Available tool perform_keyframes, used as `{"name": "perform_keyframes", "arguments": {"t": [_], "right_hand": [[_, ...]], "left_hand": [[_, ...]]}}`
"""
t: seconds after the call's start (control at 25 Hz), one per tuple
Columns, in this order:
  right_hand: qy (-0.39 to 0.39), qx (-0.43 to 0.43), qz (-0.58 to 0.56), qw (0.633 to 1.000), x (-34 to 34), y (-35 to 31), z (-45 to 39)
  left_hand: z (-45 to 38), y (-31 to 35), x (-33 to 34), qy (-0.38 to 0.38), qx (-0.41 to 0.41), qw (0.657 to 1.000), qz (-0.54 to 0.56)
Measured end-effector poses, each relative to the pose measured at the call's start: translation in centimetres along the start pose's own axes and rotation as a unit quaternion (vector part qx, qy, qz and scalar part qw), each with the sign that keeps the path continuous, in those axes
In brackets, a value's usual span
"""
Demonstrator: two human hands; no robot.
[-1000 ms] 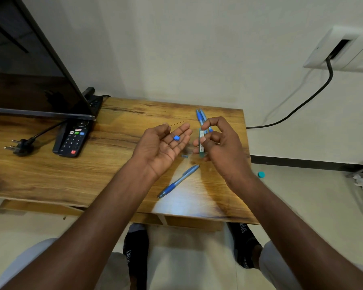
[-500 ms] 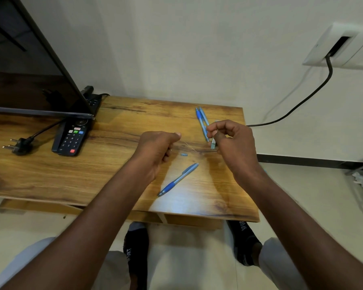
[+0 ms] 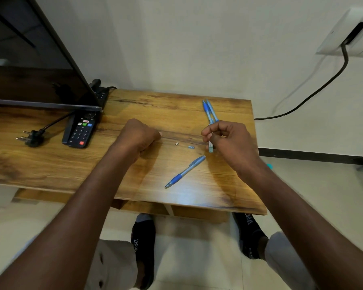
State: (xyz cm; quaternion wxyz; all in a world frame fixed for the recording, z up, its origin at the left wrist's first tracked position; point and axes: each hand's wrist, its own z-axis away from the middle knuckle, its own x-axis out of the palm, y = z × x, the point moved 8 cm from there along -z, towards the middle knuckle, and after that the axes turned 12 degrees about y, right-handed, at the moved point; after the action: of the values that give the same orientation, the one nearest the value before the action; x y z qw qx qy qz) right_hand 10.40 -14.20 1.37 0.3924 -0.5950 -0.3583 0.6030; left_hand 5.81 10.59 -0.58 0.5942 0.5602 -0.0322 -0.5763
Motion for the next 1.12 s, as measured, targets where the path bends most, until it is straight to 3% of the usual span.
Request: {"name": "perform_keyframes", "arguments": {"t": [0.28,0.56,0.64,0.76,0.92,1.12], "right_hand": [[-0.034,-0.008,0.009,0.999,1.4,-0.2,0.6],[-0.051,-0.017,0.003,0.999,1.6,-0.1,0.7],[-0.05,-0.019,-0.004,0.999,1.5,-0.2,0.7],[-0.042,0.009,-0.049,0.998,1.2,0.0,0.4],[-0.024,0.019,-0.077,0.997,0.9,-0.2,0.1],[-0.032,0.012,-0.096,0.995,0.9,-0.6,0.1]], "left_hand": [[-0.5,-0.1,0.7,0.033,0.06,0.992,-0.109],[-0.2,0.1,0.7,0.048,0.078,0.99,-0.104],[-0.6,0.4,0.1,0.059,0.074,0.994,-0.06],[-0.9,0.8,-0.2,0.048,0.016,0.994,0.098],[0.2,2.1,1.4,-0.022,-0.019,0.951,0.308],[1.3,3.1,3.3,-0.078,0.026,0.92,0.384]]}}
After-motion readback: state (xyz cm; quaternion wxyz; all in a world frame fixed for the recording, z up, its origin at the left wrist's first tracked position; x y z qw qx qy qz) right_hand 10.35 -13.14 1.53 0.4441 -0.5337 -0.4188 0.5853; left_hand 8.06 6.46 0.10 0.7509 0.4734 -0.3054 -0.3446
